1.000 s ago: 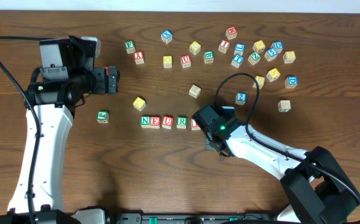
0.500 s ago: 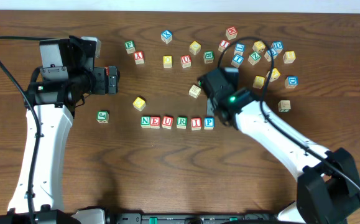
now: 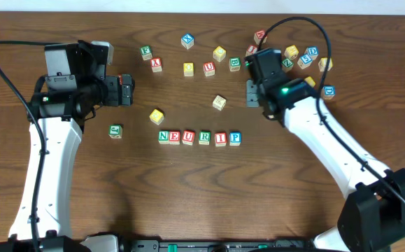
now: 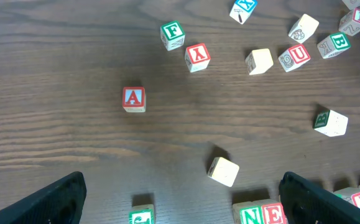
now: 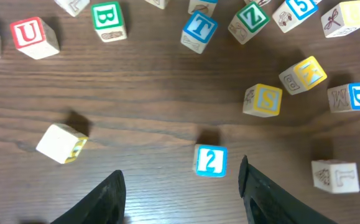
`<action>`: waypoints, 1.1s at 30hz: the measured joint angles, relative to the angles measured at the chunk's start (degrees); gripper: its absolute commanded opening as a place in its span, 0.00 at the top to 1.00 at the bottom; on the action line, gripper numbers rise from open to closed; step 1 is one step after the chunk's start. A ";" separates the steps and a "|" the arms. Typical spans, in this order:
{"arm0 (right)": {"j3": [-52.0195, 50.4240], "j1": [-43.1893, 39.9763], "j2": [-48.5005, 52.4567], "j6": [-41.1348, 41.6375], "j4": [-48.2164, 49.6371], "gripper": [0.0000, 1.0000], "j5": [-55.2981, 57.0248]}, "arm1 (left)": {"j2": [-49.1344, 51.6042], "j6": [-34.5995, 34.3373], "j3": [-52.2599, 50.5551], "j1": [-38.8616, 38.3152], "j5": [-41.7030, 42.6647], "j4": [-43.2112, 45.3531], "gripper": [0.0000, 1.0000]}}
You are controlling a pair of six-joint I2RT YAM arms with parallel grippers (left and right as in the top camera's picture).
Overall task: Spell out NEURIPS
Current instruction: 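Raise the right gripper and move it to the back right blocks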
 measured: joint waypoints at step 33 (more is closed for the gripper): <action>0.87 -13.68 0.00 -1.42 1.14 0.27 -17.07 | 0.00 0.00 0.00 0.02 0.00 0.00 0.02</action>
